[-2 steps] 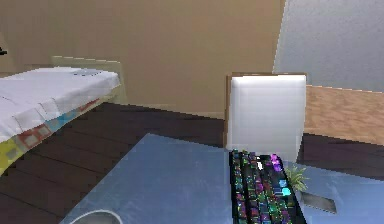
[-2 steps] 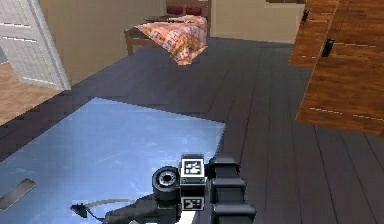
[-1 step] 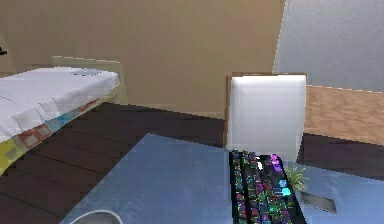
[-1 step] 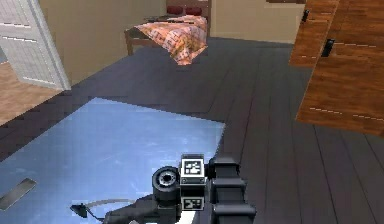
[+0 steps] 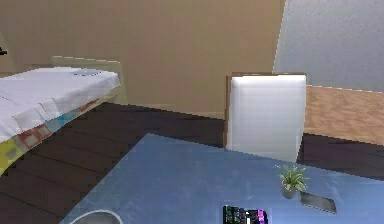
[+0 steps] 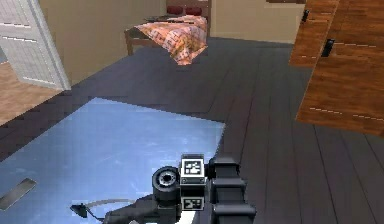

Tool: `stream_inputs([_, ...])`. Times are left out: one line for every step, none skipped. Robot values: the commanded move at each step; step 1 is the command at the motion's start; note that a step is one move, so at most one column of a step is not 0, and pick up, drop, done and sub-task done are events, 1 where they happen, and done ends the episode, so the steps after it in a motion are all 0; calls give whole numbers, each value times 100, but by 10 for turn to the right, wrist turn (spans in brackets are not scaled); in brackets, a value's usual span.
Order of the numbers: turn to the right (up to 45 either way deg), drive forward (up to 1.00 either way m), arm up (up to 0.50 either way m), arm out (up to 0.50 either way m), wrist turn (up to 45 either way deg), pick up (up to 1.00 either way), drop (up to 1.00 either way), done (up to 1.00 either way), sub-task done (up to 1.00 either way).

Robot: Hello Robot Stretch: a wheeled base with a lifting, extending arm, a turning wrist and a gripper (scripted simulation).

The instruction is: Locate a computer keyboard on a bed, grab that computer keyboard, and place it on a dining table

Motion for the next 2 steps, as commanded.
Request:
stream_inputs([0,0,10,0,0,0,0,0,0])
stream_inputs([0,0,0,-8,0,0,0,0,0])
